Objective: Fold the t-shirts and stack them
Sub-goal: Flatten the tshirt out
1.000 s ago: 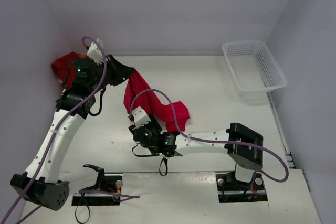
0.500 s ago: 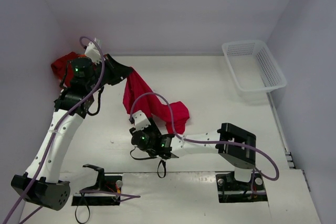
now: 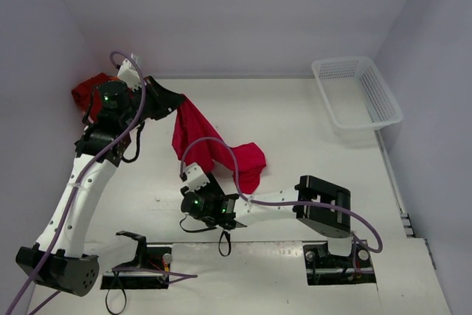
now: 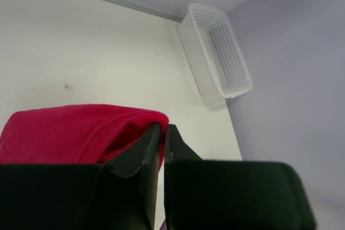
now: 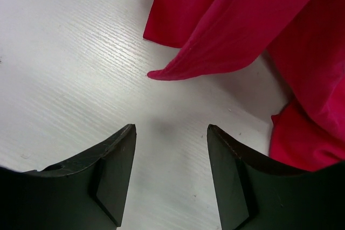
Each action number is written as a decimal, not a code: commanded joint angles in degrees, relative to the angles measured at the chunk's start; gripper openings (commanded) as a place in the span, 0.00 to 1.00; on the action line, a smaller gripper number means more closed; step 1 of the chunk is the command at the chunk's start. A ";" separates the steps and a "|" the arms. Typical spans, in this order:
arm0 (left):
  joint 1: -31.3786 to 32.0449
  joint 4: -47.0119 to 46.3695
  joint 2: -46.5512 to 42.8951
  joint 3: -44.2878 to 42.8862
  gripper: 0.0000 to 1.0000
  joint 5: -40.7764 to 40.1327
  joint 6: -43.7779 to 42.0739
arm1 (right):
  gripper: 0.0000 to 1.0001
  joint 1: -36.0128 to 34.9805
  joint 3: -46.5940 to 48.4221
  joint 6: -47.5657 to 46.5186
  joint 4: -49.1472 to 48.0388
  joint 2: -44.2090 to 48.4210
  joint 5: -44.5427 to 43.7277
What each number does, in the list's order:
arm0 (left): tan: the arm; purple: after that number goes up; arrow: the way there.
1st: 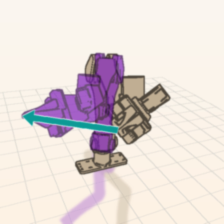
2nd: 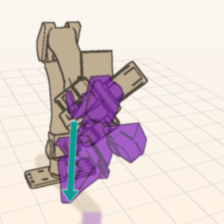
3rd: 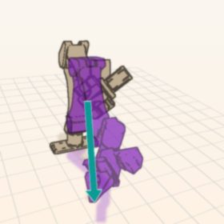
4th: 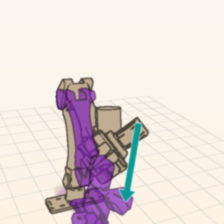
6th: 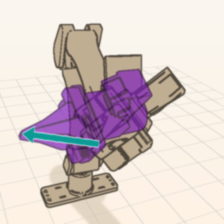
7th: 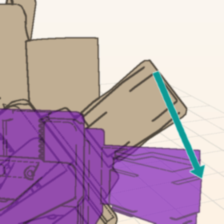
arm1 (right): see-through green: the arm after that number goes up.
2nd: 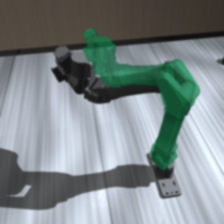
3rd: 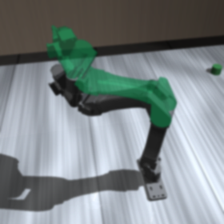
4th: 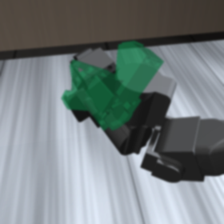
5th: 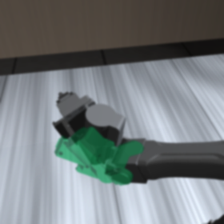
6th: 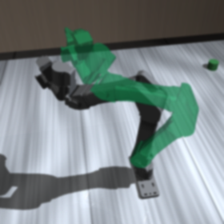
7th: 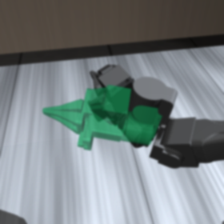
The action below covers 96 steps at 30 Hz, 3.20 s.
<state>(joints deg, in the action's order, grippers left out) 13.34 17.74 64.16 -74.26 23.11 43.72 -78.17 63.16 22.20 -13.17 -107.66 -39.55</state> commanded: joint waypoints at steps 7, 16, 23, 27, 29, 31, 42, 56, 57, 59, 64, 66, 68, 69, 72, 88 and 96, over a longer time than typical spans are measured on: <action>-0.69 -5.87 -2.37 -0.36 0.00 1.41 0.13 | 0.52 -0.93 4.08 0.93 -2.21 -1.94 -4.75; -1.48 -5.78 -2.73 -0.01 0.00 1.85 -0.04 | 0.48 -1.11 6.28 -2.77 -2.92 -2.56 -6.15; -3.50 -5.08 -3.16 0.34 0.00 2.55 -0.66 | 0.57 -1.11 1.89 1.88 2.62 4.64 -9.58; -5.17 -5.95 -3.60 0.87 0.00 3.78 0.39 | 0.57 -0.23 -1.54 4.78 4.46 8.16 -10.37; -5.26 -6.05 -3.69 0.96 0.00 3.96 0.48 | 0.57 -0.14 -1.63 4.79 4.47 8.60 -10.55; -5.34 -6.05 -3.78 0.96 0.00 3.96 0.49 | 0.57 -0.05 -1.11 4.52 4.90 8.25 -11.33; -5.70 -6.31 -3.78 1.22 0.00 4.04 0.92 | 0.57 -0.93 3.11 4.96 5.43 4.92 -9.49; -5.79 -8.16 -2.99 2.45 0.00 4.48 1.63 | 0.56 -4.18 11.73 3.02 3.59 -3.44 -9.05; -5.87 -8.16 -2.90 2.37 0.00 4.57 1.63 | 0.56 -4.36 11.81 3.29 3.33 -3.61 -9.23; -5.96 -8.59 -2.73 2.28 0.00 4.83 1.89 | 0.56 -4.45 11.99 3.47 2.97 -4.14 -9.14; -5.96 -9.12 -2.64 2.28 0.00 5.19 2.42 | 0.56 -4.53 13.04 3.56 2.54 -6.51 -9.49; -5.96 -9.39 -2.81 2.36 0.00 5.45 2.77 | 0.56 -4.53 14.27 2.68 2.18 -7.48 -9.32; -5.96 -9.74 -2.99 2.63 0.00 5.80 3.03 | 0.56 -4.53 15.24 1.98 1.92 -8.97 -9.23; -5.96 -9.74 -3.25 2.63 0.00 5.80 3.12 | 0.56 -4.45 16.03 1.28 1.57 -9.41 -9.14; -5.96 -9.65 -3.60 2.98 0.00 5.80 3.03 | 0.56 -4.18 17.35 -0.13 0.52 -10.99 -9.49; -5.87 -8.86 -4.92 3.68 0.00 5.80 2.68 | 0.46 1.27 17.09 -5.14 -3.00 -11.52 -9.58; -5.96 -8.42 -5.19 4.03 0.00 5.36 1.98 | 0.00 1.09 14.11 -4.97 -2.22 -7.76 -10.45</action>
<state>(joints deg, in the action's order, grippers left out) 7.86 13.56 60.82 -69.52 28.25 46.04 -76.58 78.26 17.23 -13.76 -120.73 -46.70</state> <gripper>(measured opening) 0.009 0.016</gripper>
